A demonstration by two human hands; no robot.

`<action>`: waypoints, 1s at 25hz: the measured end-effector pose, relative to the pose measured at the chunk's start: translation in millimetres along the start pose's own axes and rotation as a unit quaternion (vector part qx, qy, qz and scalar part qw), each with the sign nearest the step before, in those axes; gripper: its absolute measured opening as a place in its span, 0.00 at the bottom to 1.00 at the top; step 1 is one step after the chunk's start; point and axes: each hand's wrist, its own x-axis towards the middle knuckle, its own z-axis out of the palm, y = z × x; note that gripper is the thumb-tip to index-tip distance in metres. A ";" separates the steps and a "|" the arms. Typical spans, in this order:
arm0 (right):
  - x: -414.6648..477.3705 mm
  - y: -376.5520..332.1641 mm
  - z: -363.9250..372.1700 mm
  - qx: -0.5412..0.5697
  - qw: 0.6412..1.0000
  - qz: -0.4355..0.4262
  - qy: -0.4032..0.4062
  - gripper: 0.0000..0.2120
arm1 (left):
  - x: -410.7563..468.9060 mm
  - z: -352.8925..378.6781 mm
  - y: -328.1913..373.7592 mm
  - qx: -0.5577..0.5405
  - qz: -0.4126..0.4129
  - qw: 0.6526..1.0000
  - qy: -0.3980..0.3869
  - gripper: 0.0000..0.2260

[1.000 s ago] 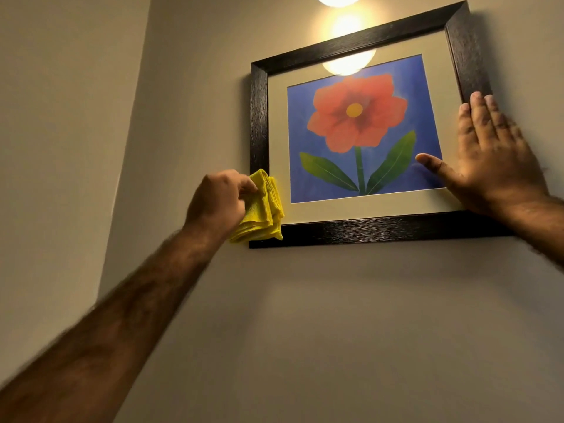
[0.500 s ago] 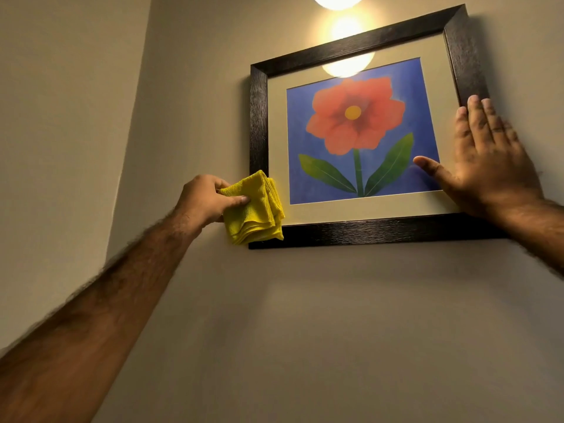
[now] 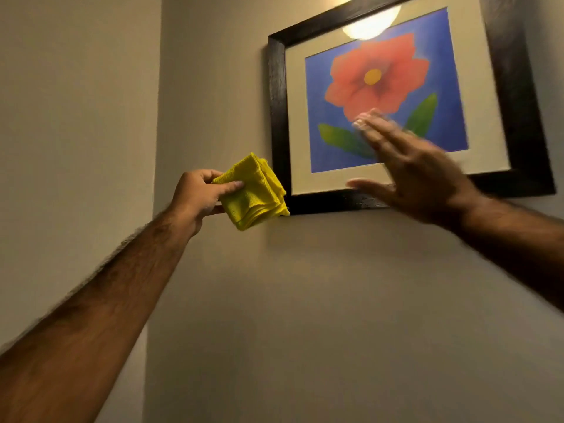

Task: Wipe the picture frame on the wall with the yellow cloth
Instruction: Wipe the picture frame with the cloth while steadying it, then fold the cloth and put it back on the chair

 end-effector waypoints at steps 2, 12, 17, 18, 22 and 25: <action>14.5 -66.9 18.4 0.182 0.983 0.025 -0.025 0.37 | -18.3 -19.8 -3.7 -0.004 -0.013 1.000 0.002 0.12; 32.5 -304.5 132.1 0.717 0.495 0.398 -0.288 0.15 | -141.4 -166.0 -79.2 -0.008 -0.135 0.988 0.073 0.09; 0.7 -437.1 184.3 0.748 0.387 0.388 -0.374 0.18 | -234.1 -267.3 -149.2 -0.050 -0.247 0.955 0.154 0.15; -7.7 -472.8 193.7 0.749 0.364 0.383 -0.400 0.18 | -259.2 -292.1 -162.9 -0.059 -0.272 0.944 0.176 0.16; -51.6 -579.7 217.4 0.740 0.302 0.362 -0.479 0.21 | -350.6 -358.4 -209.2 -0.057 -0.331 0.910 0.241 0.17; -91.9 -653.5 228.5 0.739 0.257 0.338 -0.523 0.24 | -416.8 -393.4 -239.9 -0.016 -0.366 0.884 0.290 0.16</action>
